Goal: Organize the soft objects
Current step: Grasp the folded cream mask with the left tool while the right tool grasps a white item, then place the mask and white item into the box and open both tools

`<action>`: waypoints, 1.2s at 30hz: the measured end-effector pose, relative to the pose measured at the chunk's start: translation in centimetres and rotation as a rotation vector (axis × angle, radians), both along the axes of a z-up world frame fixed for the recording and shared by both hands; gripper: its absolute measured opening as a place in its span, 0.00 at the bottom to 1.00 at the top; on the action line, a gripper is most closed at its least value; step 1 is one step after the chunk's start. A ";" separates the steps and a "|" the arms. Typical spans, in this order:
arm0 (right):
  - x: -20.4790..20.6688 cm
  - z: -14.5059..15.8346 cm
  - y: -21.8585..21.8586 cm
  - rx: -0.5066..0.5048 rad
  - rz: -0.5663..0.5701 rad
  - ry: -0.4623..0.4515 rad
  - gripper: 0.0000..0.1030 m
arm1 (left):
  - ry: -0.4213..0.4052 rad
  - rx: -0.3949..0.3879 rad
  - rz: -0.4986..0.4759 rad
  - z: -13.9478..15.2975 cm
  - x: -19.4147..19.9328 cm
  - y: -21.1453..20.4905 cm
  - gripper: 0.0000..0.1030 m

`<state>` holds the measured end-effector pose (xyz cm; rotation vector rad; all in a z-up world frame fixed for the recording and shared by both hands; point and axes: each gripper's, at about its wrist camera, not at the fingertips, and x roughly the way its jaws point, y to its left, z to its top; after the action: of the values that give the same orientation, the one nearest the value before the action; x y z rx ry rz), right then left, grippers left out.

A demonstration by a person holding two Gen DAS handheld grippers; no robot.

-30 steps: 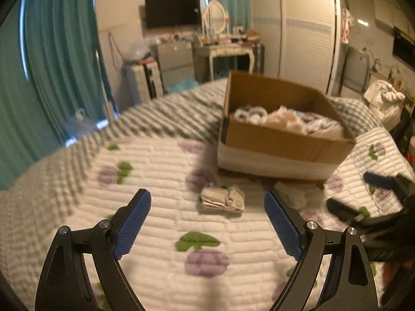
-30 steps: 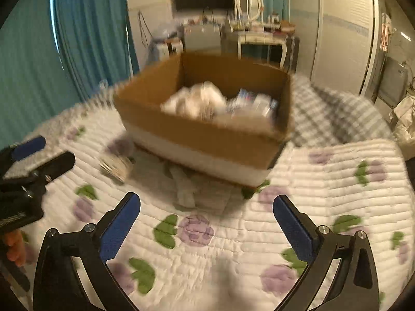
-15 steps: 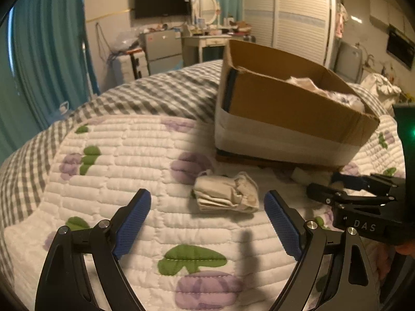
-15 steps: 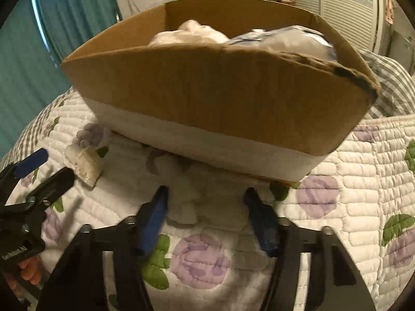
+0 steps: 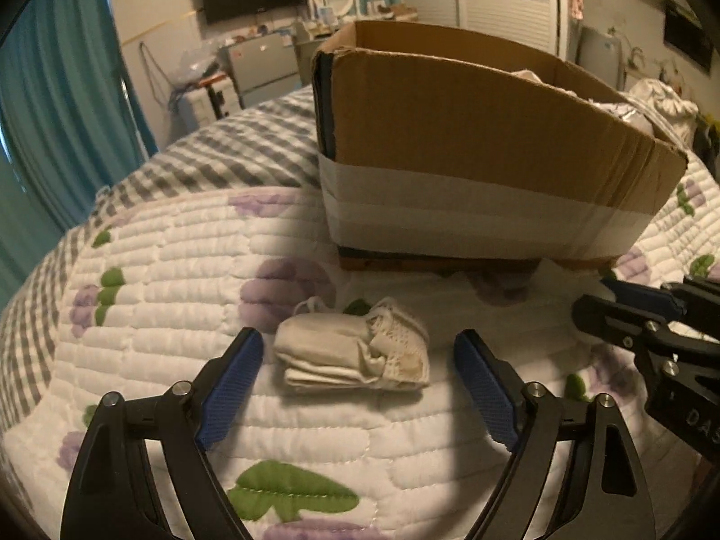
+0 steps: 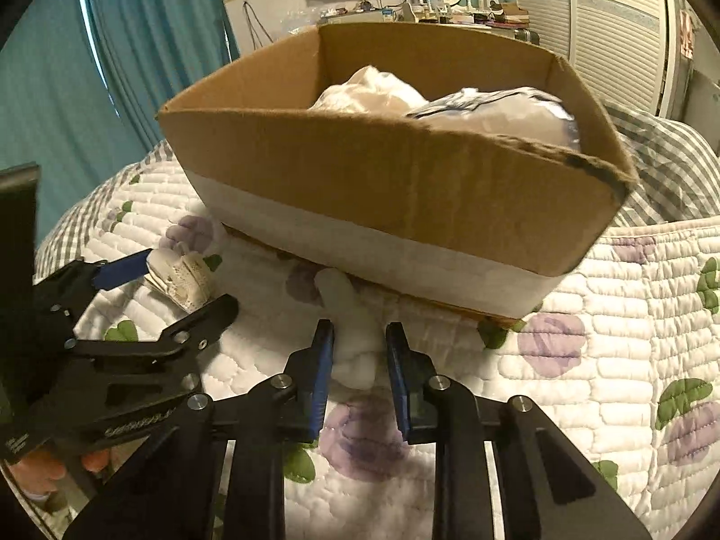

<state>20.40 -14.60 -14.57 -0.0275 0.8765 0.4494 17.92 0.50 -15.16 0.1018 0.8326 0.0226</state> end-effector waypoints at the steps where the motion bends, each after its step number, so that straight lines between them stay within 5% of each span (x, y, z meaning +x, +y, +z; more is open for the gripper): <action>1: -0.2 0.1 0.0 0.003 0.002 -0.005 0.22 | 0.002 -0.007 -0.007 0.0 -0.1 -0.1 0.64; 2: -0.5 0.2 -0.3 0.007 0.001 -0.008 0.22 | 0.011 -0.008 -0.010 0.0 -0.2 -0.2 0.55; 8: -2.6 1.5 -1.9 0.022 -0.029 -0.031 0.22 | 0.022 -0.071 -0.012 1.5 -2.4 -1.2 0.54; 20: -8.9 6.3 -3.8 0.067 -0.022 -0.108 0.22 | -0.071 -0.049 -0.023 8.0 -9.5 -3.9 0.54; 36: -10.4 18.9 -5.8 0.119 0.054 -0.330 0.22 | -0.256 -0.056 -0.090 18.0 -12.1 -6.6 0.54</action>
<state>10.00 -20.41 4.34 -0.0150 0.5249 0.5298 5.86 -6.14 2.82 0.0815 0.5716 -0.0717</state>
